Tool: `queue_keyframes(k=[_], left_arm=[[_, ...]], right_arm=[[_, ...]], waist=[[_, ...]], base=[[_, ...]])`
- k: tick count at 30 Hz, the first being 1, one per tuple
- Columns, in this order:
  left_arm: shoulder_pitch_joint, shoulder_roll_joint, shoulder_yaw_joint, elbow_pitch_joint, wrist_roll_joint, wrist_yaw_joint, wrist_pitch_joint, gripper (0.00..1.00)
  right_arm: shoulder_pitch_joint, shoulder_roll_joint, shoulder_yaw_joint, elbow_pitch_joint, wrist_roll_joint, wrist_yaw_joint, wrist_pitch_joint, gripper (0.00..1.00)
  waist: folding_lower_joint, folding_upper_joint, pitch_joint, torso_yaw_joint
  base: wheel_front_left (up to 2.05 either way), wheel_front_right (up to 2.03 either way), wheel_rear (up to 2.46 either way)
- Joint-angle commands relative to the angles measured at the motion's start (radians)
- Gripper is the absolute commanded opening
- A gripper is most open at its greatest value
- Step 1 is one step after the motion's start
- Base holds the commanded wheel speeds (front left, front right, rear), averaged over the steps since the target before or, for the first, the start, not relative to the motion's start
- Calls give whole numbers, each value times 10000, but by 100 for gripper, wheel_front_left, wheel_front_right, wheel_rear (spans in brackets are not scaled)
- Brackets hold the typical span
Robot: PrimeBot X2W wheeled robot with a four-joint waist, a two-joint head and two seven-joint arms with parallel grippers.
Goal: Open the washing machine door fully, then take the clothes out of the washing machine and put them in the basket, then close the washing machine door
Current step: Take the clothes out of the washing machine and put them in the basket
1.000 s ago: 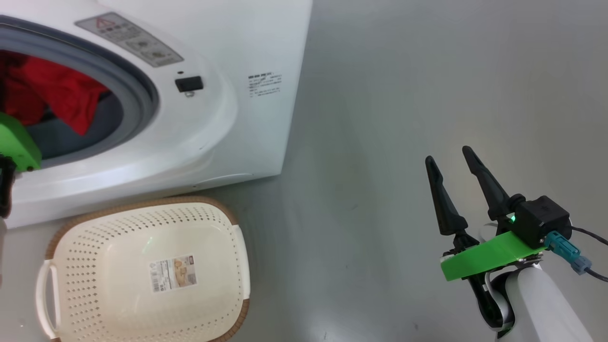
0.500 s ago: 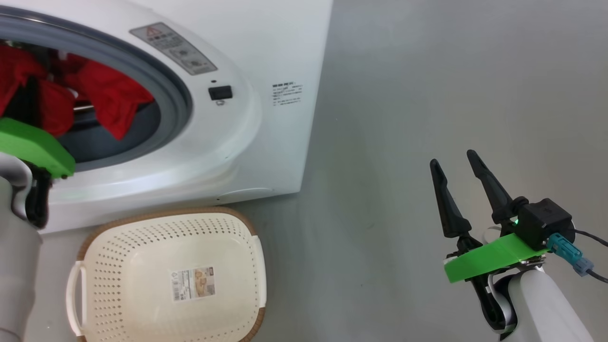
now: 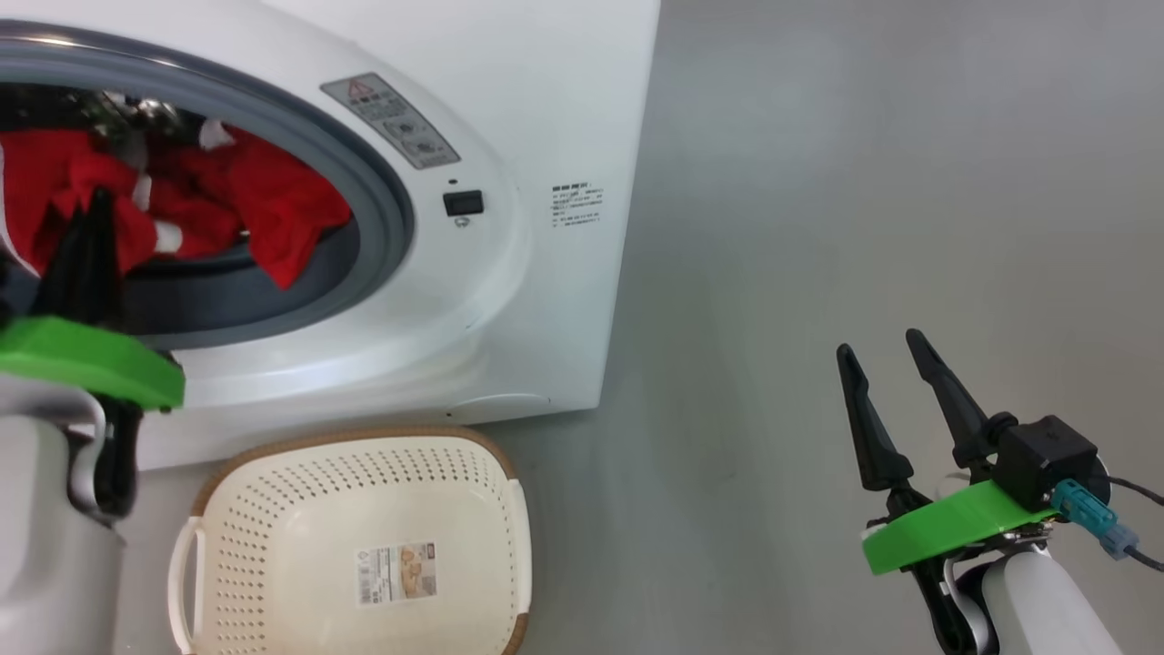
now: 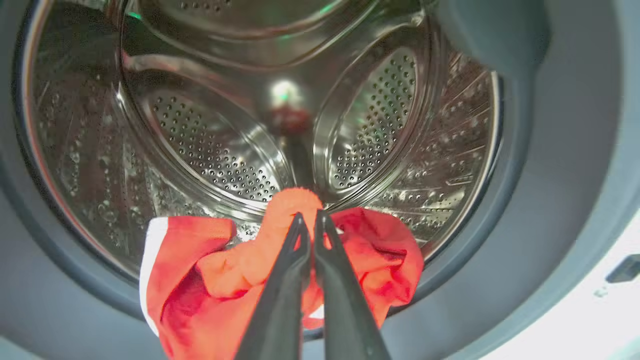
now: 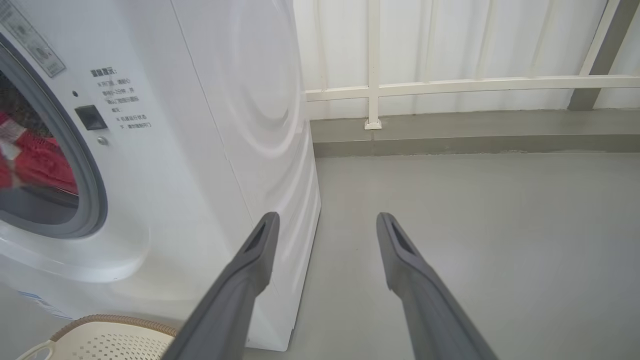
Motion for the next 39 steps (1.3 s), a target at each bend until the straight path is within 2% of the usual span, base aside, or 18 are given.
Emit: queue_keyframes(k=[1,14,27,32,39], left_arm=[[331,319,551,-665,196,35,-119,0],[2868,-887,2137,-4323,1241,-82,-120,0],[4258,-1783,2817,-7956,1629,-143,-120,0],[4749,-1971,2733,-8279,1722,-149,-120,0],[5398,-2171,2519,-7328,1747,-154,-120,0]], right_arm=[[102,3,199,-195,-108,63,-65,100],[492,3,107,-220,-190,63,-65,100],[515,3,52,-271,-286,63,-65,100],[444,3,106,-275,-278,63,-65,100],[301,3,206,-260,-261,63,-65,100]], waist=[[0,0,-225,53],[0,0,-748,257],[0,0,-658,444],[0,0,-542,412],[0,0,-338,280]], base=[[0,0,0],[0,0,0],[0,0,0],[0,0,0],[0,0,0]])
